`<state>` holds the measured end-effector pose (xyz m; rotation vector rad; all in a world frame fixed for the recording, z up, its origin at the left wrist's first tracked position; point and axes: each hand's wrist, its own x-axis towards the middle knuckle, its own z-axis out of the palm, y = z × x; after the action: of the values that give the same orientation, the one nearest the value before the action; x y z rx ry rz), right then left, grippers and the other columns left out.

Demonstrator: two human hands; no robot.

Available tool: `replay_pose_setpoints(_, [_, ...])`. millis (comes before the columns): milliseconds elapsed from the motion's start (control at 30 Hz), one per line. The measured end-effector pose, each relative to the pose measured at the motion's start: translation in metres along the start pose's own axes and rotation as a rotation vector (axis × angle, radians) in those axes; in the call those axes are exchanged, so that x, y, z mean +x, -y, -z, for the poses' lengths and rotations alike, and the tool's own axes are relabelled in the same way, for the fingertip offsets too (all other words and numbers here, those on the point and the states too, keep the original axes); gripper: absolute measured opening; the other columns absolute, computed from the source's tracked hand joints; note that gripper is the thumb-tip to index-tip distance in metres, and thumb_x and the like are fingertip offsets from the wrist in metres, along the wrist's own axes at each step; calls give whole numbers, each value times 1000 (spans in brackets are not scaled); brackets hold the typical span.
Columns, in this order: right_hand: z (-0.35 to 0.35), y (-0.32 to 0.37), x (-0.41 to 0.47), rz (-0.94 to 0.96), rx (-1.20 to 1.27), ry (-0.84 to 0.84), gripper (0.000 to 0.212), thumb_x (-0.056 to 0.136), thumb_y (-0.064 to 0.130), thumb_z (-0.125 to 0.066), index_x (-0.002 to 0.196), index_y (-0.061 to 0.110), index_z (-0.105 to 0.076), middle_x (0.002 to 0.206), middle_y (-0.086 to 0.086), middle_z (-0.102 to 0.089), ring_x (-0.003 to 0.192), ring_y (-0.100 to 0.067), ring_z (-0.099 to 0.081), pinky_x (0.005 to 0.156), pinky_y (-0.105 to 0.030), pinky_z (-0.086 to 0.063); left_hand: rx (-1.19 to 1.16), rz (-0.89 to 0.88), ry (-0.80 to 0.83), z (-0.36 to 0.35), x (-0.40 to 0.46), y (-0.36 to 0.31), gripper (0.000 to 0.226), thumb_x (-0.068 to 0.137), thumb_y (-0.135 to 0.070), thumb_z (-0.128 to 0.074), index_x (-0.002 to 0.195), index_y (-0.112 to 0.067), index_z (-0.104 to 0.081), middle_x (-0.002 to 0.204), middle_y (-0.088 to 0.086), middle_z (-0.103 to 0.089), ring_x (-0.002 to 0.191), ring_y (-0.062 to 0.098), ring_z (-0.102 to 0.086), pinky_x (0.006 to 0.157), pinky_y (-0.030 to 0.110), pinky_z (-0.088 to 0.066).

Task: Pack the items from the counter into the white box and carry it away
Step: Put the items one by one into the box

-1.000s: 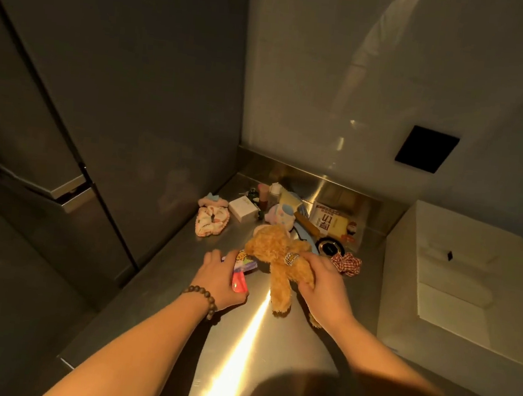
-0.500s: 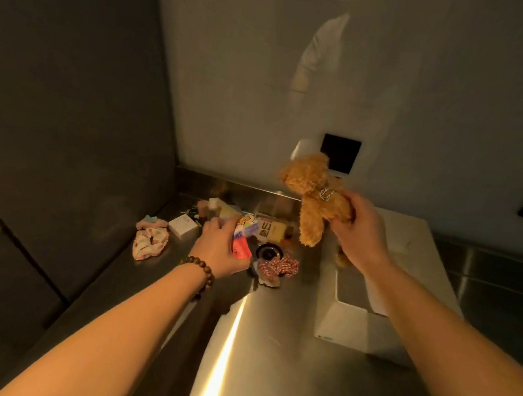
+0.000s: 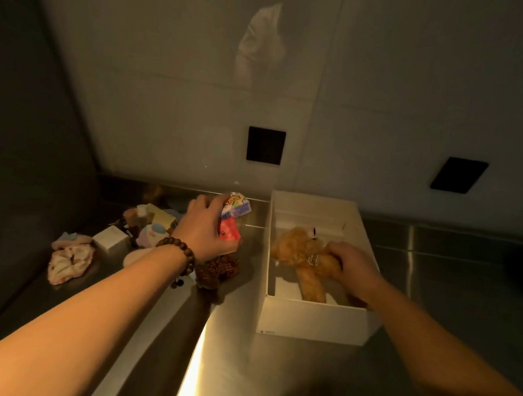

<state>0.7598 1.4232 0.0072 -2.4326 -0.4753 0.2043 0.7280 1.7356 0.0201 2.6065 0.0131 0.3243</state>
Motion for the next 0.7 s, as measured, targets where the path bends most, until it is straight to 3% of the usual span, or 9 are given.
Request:
replay_pose_setpoints(100, [-5,-4,3,-67,-81,174,12,90,25,-60,92,37,-59,105,9,-58,98,-11,-56,81,-20,-39,3,-22,7,-4,3,-5,94,65,-52,-75,142,-29,-25,125,5,-38,118,23,-34,91,35,-37])
replay_pose_setpoints(267, [-6,-7,7,-46,-187,424,31,85,18,-68,110,34,-62,120,6,-51,110,-17,-50,95,-28,-42,1,-37,31,-13,8,-14,95,66,-50,-76,143,-28,-25,128,6,-38,120,25,-34,95,40,-40])
replay_pose_setpoints(400, [0,-17,16,-105,-82,506,20,82,33,-72,101,36,-66,135,7,-45,124,-20,-44,104,-36,-39,-7,-58,55,-21,13,-19,95,65,-50,-76,142,-29,-25,130,6,-37,121,25,-33,96,41,-41])
replay_pose_setpoints(533, [-10,-12,34,-36,-141,524,15,79,35,-74,92,34,-66,157,11,-20,143,-22,-20,116,-48,-24,-3,-74,63,-29,19,-19,94,64,-53,-74,141,-30,-25,127,3,-38,118,22,-34,94,37,-39])
replay_pose_setpoints(600, [-16,-8,43,-72,-154,591,22,76,36,-76,93,34,-63,155,6,-27,143,-25,-20,112,-48,-28,-2,-84,60,-32,21,-19,94,64,-55,-74,141,-31,-25,126,3,-38,117,21,-35,92,33,-37])
replay_pose_setpoints(700, [-29,-2,51,-160,-221,737,50,75,39,-76,118,33,-51,139,0,-44,125,-26,-43,97,-39,-41,3,-93,64,-36,23,-18,94,63,-56,-74,141,-32,-25,125,2,-39,115,19,-36,89,29,-35])
